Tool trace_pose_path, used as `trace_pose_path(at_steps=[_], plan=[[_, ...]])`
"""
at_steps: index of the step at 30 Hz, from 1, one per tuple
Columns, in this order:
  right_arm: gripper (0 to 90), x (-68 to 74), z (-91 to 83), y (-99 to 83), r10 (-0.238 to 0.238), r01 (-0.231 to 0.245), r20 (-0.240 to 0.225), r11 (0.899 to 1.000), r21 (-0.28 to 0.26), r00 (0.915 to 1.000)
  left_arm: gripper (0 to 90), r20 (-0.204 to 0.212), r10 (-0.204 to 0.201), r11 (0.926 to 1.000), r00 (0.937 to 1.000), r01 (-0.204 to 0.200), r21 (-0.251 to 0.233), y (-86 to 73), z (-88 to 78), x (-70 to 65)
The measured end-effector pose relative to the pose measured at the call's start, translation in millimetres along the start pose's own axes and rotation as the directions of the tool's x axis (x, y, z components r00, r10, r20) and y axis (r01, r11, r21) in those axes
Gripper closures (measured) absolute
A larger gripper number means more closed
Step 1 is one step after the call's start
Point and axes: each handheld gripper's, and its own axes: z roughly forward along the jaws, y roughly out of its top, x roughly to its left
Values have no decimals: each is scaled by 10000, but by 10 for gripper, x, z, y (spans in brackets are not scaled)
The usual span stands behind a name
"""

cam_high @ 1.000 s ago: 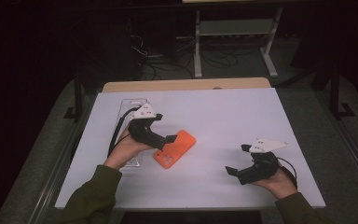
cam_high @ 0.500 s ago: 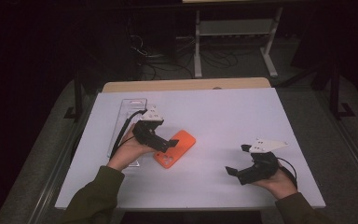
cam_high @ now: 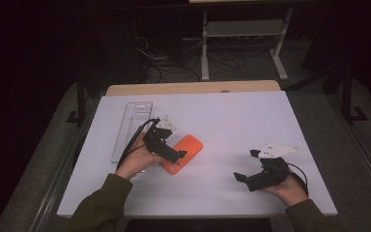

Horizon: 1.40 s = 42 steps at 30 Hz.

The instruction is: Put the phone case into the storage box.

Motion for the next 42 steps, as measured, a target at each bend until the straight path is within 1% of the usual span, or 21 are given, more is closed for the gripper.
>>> trace_pose_path(at_steps=[1, 2, 5, 6, 10, 11, 16, 18, 21, 25, 27, 28, 30, 31, 34, 35, 37, 38, 39, 40, 42], plan=[[0, 0, 0, 0, 0, 0, 0, 10000, 0, 10000, 0, 0, 0, 10000, 10000, 0, 0, 0, 0, 0], [0, 1, 1, 0, -5, 5, -1, 10000, 2, 10000, 0, 57, -88, 9997, 9999, 87, 220, 4, 17, -5], [0, 5, 2, 1, 1, -1, -7, 10000, 16, 10000, 0, 51, -40, 9991, 10000, 38, 433, 14, 32, 5], [0, 7, 2, 2, 3, -3, -11, 10000, 13, 10000, 0, 28, 40, 9981, 10000, -42, 608, 32, 36, 18], [0, 5, 0, 3, 18, -18, -6, 10000, 6, 10000, 0, -82, -23, 9973, 10000, 29, 732, 52, 47, 22], [0, 4, 0, 3, 20, -20, 0, 10000, 8, 10000, 0, -84, -76, 9955, 9999, 83, 942, 61, 61, 22], [0, 7, -2, 4, 20, -20, -4, 10000, 12, 10000, 0, -227, -317, 9916, 9992, 343, 1244, 71, 132, -20], [0, 6, -4, 3, 9, -9, -6, 10000, 7, 10000, 0, -276, -229, 9885, 9994, 267, 1486, 79, 154, -25], [0, 4, -3, 3, 9, -9, 1, 10000, 1, 10000, 0, -281, -264, 9880, 9993, 304, 1517, 87, 177, -37], [0, 6, -4, 4, 4, -4, -14, 10000, -5, 10000, 0, -474, -224, 9798, 9986, 314, 1975, 94, 235, -40], [0, 5, -5, 4, -1, 1, -13, 10000, -4, 10000, 0, -474, -263, 9790, 9985, 353, 2009, 89, 251, -38], [0, 3, -5, 5, 14, -14, -2, 10000, -4, 10000, 0, -481, -366, 9767, 9982, 459, 2096, 82, 279, -43], [0, 4, -3, 6, 4, -4, -6, 10000, -19, 10000, 0, -480, -251, 9760, 9985, 349, 2150, 82, 287, -34], [0, 6, -2, 7, -9, 9, -14, 10000, -23, 10000, 0, -540, -210, 9734, 9983, 328, 2268, 77, 311, -35], [0, 8, -2, 8, -2, 2, -23, 10000, -35, 10000, 0, -564, -347, 9698, 9978, 472, 2394, 69, 336, -35], [0, 8, -2, 8, -10, 9, -25, 10000, -31, 10000, 0, -552, -299, 9682, 9980, 427, 2465, 72, 342, -32], [0, 6, -1, 8, -14, 14, -27, 10000, -9, 10000, 0, -561, -327, 9673, 9979, 457, 2496, 69, 363, -41], [0, 5, -1, 8, -19, 19, -24, 10000, -3, 10000, 0, -607, -491, 9683, 9970, 624, 2418, 65, 381, -54], [0, 6, -1, 8, -19, 19, -26, 10000, -28, 10000, 0, -582, -467, 9654, 9972, 601, 2536, 64, 391, -52], [0, 8, -2, 8, 1, -1, -33, 10000, -41, 10000, 0, -582, -467, 9654, 9972, 601, 2536, 64, 391, -52], [0, 8, -2, 8, 4, -4, -26, 10000, -39, 10000, 1, -581, -456, 9620, 9973, 596, 2665, 62, 414, -56]])
